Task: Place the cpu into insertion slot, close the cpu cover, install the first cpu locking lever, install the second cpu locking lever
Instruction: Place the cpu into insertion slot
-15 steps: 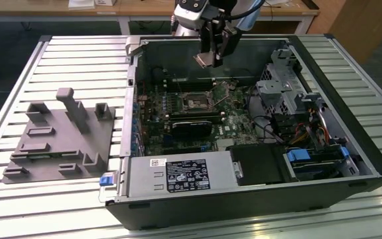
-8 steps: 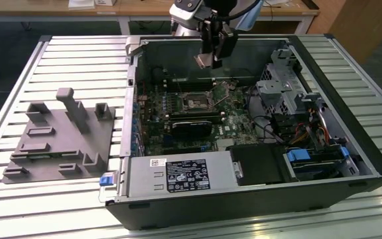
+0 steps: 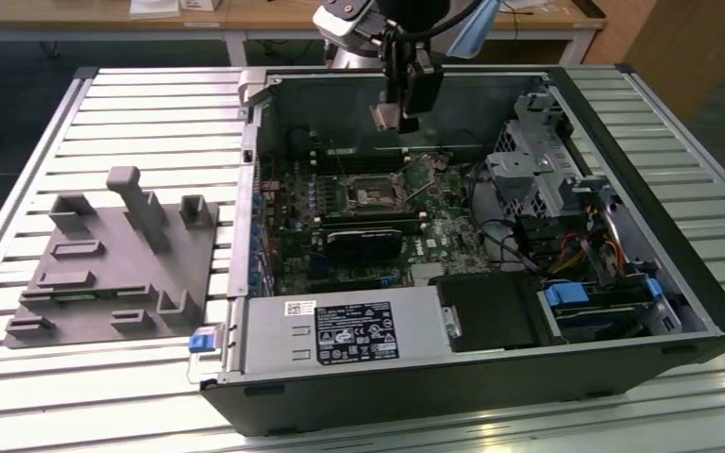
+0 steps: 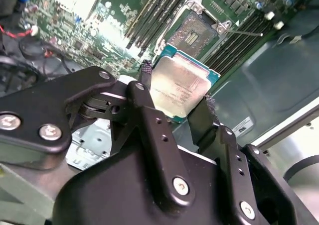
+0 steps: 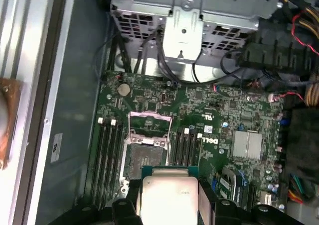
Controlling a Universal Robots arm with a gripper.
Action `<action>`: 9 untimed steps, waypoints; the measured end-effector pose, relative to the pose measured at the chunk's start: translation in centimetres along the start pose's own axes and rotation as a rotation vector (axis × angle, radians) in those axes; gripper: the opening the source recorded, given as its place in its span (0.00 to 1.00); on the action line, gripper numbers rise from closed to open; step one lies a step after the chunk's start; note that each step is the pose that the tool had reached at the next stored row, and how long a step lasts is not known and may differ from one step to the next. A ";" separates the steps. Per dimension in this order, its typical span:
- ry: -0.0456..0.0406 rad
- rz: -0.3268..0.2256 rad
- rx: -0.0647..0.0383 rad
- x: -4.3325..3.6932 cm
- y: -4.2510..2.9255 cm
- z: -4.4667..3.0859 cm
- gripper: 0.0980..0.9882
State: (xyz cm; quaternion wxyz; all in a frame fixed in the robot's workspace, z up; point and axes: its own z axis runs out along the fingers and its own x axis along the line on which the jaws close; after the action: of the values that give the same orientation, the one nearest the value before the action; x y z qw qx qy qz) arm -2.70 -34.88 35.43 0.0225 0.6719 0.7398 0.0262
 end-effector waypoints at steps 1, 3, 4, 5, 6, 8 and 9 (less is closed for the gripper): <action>-0.0011 0.016 0.000 0.00 0.00 0.04 0.50; -0.0036 0.050 0.000 0.00 -0.01 0.13 0.50; -0.0049 0.068 0.000 0.00 -0.01 0.19 0.50; -0.0059 0.085 0.000 0.00 -0.02 0.25 0.50; -0.0069 0.099 0.000 0.00 -0.02 0.31 0.50; -0.0084 0.106 0.000 0.01 -0.03 0.41 0.50; -0.0084 0.106 0.000 0.01 -0.03 0.44 0.50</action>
State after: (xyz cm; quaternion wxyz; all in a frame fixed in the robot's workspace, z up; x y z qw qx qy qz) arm -2.70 -34.87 34.99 0.0242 0.7103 0.7031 0.0246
